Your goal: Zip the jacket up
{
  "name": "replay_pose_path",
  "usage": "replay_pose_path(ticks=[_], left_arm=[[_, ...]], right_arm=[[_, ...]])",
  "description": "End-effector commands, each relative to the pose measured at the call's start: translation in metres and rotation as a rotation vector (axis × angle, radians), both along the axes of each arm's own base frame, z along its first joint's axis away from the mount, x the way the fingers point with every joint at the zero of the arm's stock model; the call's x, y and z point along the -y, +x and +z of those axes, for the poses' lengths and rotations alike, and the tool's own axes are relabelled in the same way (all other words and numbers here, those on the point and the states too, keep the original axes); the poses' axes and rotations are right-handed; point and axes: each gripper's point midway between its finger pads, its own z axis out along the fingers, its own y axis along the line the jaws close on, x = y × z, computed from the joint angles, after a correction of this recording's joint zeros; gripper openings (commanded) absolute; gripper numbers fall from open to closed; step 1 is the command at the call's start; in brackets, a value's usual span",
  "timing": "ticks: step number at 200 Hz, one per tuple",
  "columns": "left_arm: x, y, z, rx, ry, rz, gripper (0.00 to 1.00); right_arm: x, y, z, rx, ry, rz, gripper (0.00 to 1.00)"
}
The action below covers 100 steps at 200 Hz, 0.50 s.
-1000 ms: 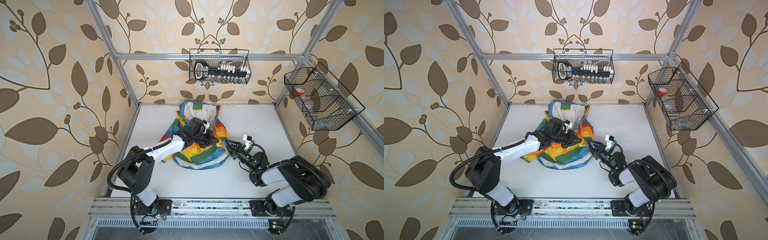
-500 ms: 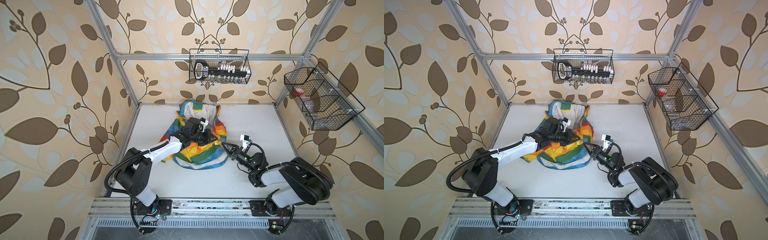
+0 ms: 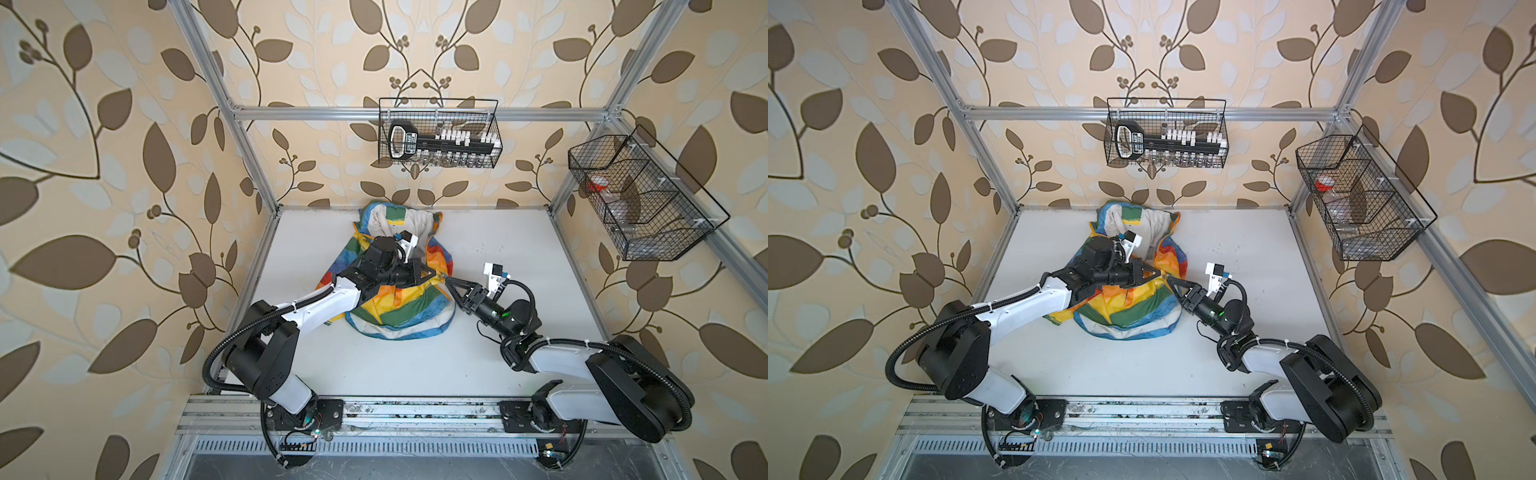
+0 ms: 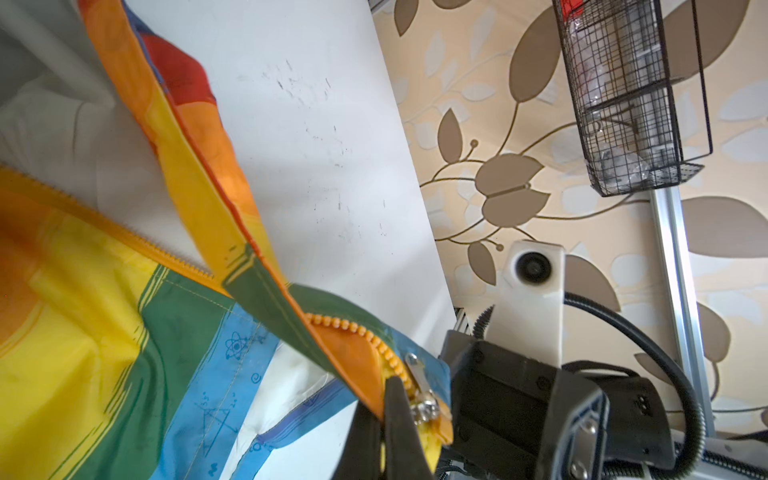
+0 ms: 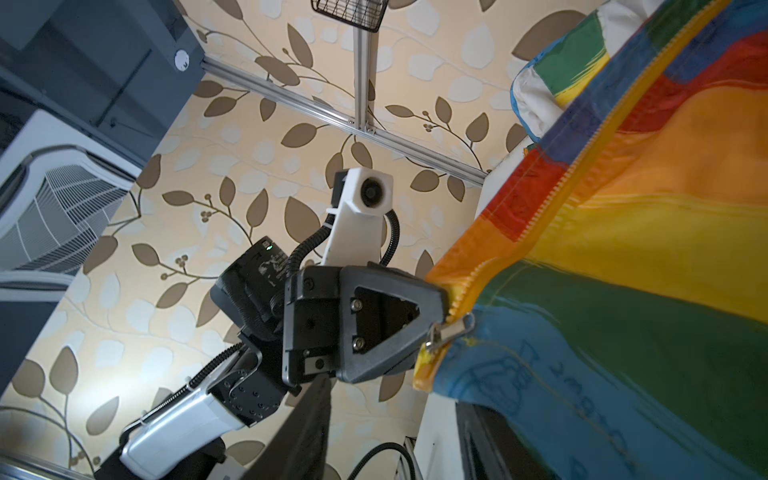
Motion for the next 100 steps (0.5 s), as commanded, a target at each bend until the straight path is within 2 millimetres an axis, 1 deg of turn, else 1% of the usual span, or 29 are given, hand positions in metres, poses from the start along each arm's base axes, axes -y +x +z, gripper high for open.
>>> replay_pose_path(ticks=[1, 20, 28, 36, 49, 78, 91, 100], left_arm=[[0.004, -0.002, 0.061, 0.188, -0.083, -0.049, 0.0], [0.007, -0.003, 0.061, 0.178, -0.086, -0.07, 0.0], [0.007, -0.003, 0.059, 0.171, -0.084, -0.075, 0.0], [0.008, -0.004, 0.057, 0.166, -0.084, -0.079, 0.0], [0.008, -0.005, 0.054, 0.156, -0.082, -0.085, 0.0], [0.006, -0.01, 0.047, 0.14, -0.061, -0.098, 0.0], [0.005, -0.013, 0.045, 0.136, -0.06, -0.108, 0.0], [0.005, -0.014, 0.045, 0.132, -0.06, -0.11, 0.0]], right_arm=[[-0.007, 0.009, 0.011, -0.043, 0.113, 0.048, 0.53], [-0.009, 0.013, 0.013, -0.061, 0.216, 0.071, 0.57], [-0.01, 0.017, 0.005, -0.103, 0.236, 0.073, 0.57], [-0.013, 0.02, 0.0, -0.117, 0.234, 0.075, 0.57], [-0.017, 0.019, 0.001, -0.101, 0.222, 0.072, 0.57], [-0.015, 0.017, 0.008, -0.076, 0.229, 0.054, 0.6], [-0.014, 0.018, 0.009, -0.076, 0.231, 0.05, 0.63], [-0.014, 0.02, 0.008, -0.081, 0.235, 0.049, 0.62]])
